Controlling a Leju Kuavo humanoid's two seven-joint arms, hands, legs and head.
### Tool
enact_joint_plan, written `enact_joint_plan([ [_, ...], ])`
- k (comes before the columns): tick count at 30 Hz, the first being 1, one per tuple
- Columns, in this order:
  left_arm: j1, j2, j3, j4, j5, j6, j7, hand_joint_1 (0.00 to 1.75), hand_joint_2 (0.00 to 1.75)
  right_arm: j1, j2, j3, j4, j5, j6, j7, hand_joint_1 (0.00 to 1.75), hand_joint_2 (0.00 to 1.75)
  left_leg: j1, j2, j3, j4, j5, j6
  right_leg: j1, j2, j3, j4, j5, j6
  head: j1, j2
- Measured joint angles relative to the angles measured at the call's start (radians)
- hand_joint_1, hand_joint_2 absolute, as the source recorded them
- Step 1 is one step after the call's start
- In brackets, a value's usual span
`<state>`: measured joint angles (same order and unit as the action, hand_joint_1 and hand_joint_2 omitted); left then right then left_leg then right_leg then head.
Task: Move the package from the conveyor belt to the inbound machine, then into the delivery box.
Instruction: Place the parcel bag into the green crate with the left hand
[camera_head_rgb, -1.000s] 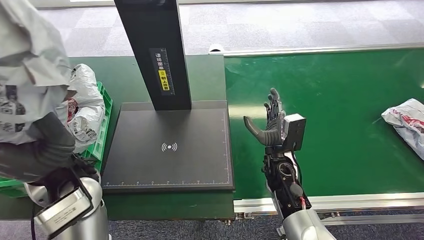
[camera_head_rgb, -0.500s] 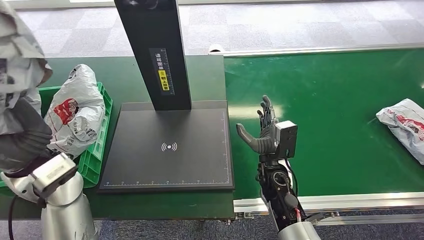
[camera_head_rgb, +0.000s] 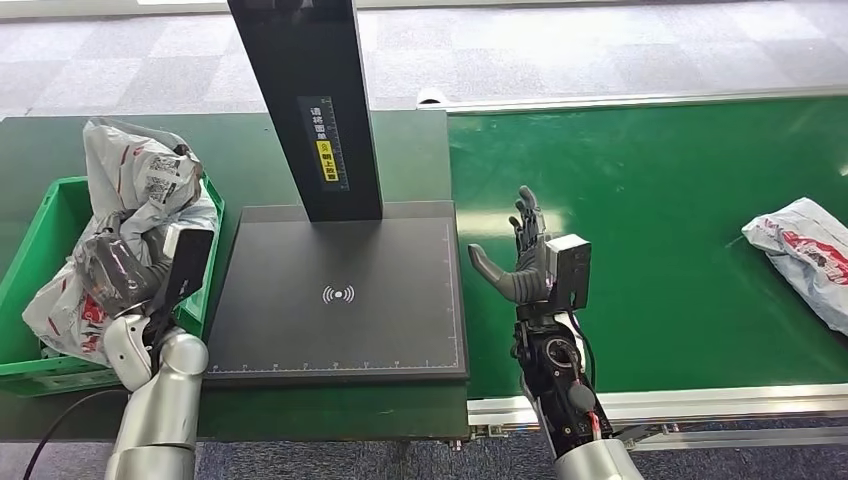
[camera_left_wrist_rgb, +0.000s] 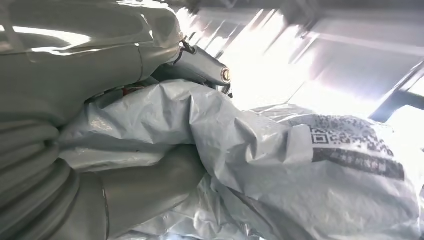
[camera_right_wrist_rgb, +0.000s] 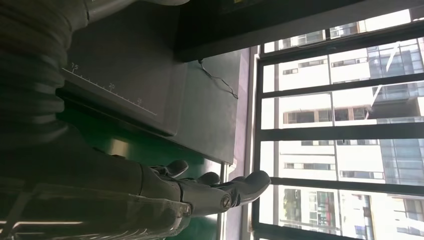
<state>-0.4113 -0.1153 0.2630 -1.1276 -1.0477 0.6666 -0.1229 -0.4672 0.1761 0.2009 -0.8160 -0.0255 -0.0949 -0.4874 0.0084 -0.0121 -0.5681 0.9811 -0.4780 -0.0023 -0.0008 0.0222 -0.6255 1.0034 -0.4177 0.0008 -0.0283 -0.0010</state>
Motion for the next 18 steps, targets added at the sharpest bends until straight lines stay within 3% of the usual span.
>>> enact_joint_plan([
  [6, -0.04, 0.065, -0.015, 0.14, 0.034, 0.007, 0.044, 1.75, 1.75, 0.0, 0.002, -0.012, 0.0, 0.014, 0.011, 0.005, 0.0, 1.75, 0.0, 0.0, 0.001, 0.0, 0.0, 0.0, 0.0, 0.0, 0.0, 0.0, 0.0, 0.0, 0.0, 0.0],
  [14, -0.061, 0.097, -0.018, 0.207, 0.041, 0.011, 0.048, 1.75, 1.75, 0.0, 0.005, -0.016, 0.0, 0.021, 0.012, 0.006, 0.0, 1.75, 0.0, 0.0, 0.001, 0.0, 0.0, 0.0, 0.0, 0.0, 0.001, 0.0, 0.0, 0.0, 0.0, 0.0],
  [15, -0.063, 0.1, -0.017, 0.212, 0.045, 0.013, 0.051, 1.51, 1.75, 0.0, 0.005, -0.016, 0.0, 0.022, 0.013, 0.006, 0.0, 1.75, 0.0, 0.0, 0.001, 0.0, 0.0, 0.0, 0.0, 0.0, 0.001, 0.0, 0.0, 0.0, 0.0, 0.0],
  [18, -0.069, 0.112, 0.001, 0.225, 0.049, 0.017, 0.045, 0.2, 1.75, -0.001, 0.005, -0.017, 0.0, 0.025, 0.019, 0.009, 0.0, 1.75, 0.0, 0.0, 0.001, 0.0, 0.0, 0.0, 0.0, 0.0, 0.001, 0.0, 0.0, 0.0, 0.0, 0.0],
])
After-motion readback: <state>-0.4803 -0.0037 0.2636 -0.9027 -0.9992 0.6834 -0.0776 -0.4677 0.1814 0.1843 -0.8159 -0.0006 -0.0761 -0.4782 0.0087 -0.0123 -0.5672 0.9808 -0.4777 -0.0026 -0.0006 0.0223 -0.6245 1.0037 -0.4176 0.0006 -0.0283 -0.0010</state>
